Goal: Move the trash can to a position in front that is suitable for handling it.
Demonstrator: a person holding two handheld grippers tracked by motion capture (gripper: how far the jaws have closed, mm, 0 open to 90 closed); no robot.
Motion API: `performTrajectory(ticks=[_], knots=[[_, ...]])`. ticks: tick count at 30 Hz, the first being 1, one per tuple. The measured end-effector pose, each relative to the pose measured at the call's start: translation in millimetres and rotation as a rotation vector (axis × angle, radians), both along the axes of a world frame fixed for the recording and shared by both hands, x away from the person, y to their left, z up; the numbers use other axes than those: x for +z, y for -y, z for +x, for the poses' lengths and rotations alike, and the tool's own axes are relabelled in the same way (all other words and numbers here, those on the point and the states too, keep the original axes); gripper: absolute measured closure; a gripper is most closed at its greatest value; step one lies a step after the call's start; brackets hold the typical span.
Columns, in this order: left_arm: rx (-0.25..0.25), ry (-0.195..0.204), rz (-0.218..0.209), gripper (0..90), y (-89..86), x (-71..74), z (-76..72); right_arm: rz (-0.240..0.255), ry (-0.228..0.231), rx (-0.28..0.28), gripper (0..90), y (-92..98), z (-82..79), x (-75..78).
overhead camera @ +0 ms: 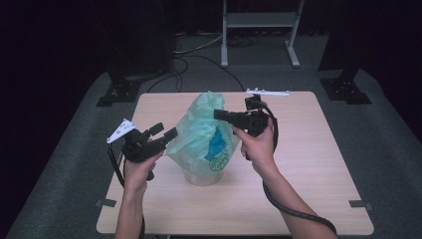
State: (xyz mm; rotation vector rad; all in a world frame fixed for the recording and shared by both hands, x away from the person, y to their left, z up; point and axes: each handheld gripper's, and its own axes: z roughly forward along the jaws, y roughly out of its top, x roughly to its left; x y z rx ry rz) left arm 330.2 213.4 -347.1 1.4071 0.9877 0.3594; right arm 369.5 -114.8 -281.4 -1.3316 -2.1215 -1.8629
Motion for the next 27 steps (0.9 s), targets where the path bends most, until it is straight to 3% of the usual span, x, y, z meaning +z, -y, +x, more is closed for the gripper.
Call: performTrajectory(ticks=[9, 27], knots=[[0.005, 0.016, -0.032, 24.0, -6.1, 3.3, -2.1, 0.017, 0.023, -0.01, 90.0, 7.6, -2.5, 12.5], [0.007, 0.011, -0.038, 19.8, -6.0, 3.0, -1.6, 0.051, 0.054, -0.036, 90.0, 25.1, -7.9, 30.8]])
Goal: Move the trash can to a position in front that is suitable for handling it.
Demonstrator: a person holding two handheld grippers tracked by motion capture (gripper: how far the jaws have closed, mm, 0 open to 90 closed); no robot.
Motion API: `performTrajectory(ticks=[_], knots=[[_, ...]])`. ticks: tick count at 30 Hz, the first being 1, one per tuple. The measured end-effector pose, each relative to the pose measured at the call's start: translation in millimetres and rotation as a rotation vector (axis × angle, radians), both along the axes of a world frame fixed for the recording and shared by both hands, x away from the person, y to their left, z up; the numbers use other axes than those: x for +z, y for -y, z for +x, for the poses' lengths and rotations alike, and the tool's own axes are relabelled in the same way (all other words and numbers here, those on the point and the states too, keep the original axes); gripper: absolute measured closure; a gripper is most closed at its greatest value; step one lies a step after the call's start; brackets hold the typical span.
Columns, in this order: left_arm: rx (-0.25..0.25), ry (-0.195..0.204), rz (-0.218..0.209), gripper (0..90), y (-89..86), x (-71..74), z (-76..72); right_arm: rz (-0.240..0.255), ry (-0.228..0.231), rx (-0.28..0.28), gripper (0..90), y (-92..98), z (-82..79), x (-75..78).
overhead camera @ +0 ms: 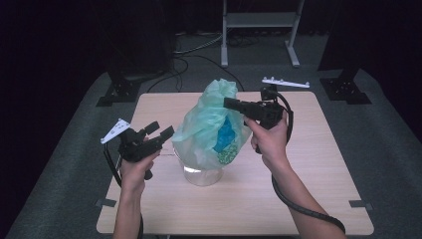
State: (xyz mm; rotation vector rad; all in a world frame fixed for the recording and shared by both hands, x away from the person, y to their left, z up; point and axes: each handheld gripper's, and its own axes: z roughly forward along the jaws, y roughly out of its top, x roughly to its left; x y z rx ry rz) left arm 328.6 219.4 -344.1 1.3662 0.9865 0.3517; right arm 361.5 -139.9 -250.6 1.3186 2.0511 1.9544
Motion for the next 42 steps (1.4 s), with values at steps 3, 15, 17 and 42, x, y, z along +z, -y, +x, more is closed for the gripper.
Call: performTrajectory(ticks=[3, 15, 17, 42], knots=[[-0.004, -0.002, 0.005, 19.7, 0.5, -0.4, 0.5, 0.007, 0.003, -0.002, 90.0, 2.9, -1.5, 1.7], [-0.014, -0.009, 0.017, 19.3, 4.9, -1.9, 2.3, 0.031, 0.022, -0.027, 90.0, 20.9, -6.3, 9.2], [-0.014, -0.012, 0.017, 19.3, 4.9, -2.0, 2.6, 0.036, 0.024, -0.035, 90.0, 24.7, -6.8, 10.8], [-0.016, -0.025, 0.034, 18.1, 9.8, -3.8, 5.4, 0.06, 0.019, -0.135, 90.0, 75.6, -4.3, 15.9]])
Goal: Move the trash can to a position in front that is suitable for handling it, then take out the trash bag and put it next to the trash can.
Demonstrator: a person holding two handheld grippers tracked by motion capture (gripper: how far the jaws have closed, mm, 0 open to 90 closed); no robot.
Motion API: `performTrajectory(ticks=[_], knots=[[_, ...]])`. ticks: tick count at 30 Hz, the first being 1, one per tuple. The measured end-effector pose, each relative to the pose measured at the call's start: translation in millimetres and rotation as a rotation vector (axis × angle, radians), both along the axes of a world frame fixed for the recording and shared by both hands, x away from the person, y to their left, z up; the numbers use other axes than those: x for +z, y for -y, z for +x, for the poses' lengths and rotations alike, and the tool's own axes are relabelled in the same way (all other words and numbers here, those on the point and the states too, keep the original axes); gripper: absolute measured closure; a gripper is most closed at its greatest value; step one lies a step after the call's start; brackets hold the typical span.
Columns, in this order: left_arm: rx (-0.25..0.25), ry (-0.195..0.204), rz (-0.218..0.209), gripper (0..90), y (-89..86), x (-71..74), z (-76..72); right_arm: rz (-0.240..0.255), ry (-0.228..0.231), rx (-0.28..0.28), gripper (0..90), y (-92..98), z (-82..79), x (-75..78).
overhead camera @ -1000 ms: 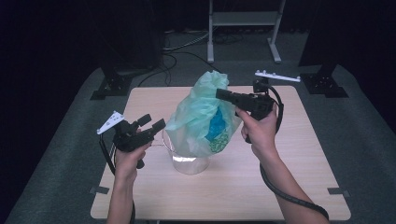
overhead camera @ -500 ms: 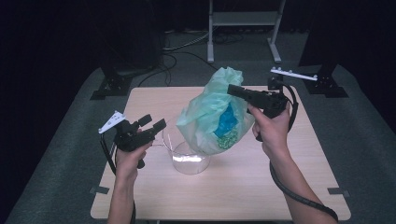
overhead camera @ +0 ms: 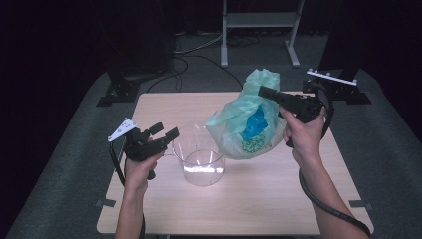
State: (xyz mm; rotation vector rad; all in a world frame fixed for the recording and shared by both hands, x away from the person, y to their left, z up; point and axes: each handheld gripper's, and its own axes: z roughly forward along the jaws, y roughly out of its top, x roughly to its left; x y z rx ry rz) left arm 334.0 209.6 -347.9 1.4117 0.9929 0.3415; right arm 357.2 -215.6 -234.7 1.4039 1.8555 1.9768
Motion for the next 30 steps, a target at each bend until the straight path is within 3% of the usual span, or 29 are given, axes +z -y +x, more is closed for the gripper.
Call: performTrajectory(ticks=[10, 19, 30], knots=[[-0.012, -0.009, 0.02, 9.5, 2.9, -1.6, 1.6, 0.004, -0.021, -0.041, 90.0, 17.2, 5.9, -5.1], [0.0, 0.004, 0.02, 8.2, -0.8, 0.8, 0.2, 0.01, -0.024, -0.079, 90.0, 35.3, 8.3, -4.3], [-0.007, 0.006, 0.031, 8.2, 3.9, 0.8, 0.6, 0.014, -0.049, -0.1, 90.0, 49.1, 11.9, -14.7]])
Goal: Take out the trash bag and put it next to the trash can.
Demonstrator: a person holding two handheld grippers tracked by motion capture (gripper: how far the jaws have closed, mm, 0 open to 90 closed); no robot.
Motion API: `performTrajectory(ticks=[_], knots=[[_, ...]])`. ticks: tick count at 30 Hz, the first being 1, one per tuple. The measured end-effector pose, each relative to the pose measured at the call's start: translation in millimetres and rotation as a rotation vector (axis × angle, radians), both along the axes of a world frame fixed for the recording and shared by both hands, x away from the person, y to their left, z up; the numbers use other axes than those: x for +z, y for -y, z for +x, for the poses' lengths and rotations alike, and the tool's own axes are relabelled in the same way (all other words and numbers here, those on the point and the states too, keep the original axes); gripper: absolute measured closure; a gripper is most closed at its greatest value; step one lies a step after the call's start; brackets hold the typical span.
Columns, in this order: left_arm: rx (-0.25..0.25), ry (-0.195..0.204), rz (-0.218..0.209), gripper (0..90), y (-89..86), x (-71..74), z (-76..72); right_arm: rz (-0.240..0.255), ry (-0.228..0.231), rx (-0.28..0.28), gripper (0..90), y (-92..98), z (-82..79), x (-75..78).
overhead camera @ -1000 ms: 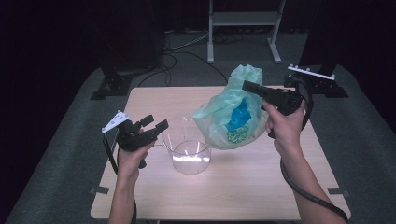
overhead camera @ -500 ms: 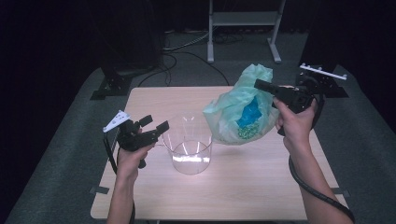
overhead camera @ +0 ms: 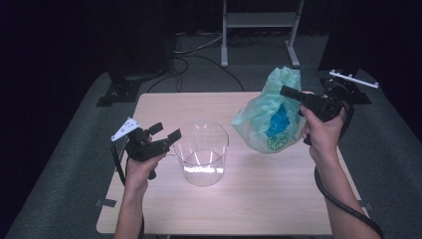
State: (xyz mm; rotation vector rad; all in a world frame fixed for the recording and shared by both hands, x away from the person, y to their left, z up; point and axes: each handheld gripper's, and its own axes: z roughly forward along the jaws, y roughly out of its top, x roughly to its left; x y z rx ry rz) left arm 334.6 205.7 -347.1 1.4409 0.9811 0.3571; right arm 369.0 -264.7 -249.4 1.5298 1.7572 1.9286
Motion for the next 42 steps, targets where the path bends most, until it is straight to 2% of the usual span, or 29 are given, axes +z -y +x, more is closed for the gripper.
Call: performTrajectory(ticks=[10, 20, 28, 42], knots=[[-0.003, -0.003, 0.003, 8.2, 1.9, -0.7, -0.6, 0.004, -0.032, -0.012, 90.0, 4.2, 5.3, -13.8], [-0.006, -0.005, 0.008, 8.1, 3.0, -0.5, -1.5, 0.008, -0.077, -0.016, 90.0, 4.4, 14.3, -36.5], [-0.005, -0.001, 0.004, 8.2, 3.1, 0.5, -2.4, -0.01, -0.106, -0.018, 90.0, -0.1, 20.9, -52.4], [-0.006, 0.003, 0.002, 8.2, 2.7, 1.6, -3.4, -0.022, -0.187, 0.004, 90.0, -15.5, 37.6, -89.7]])
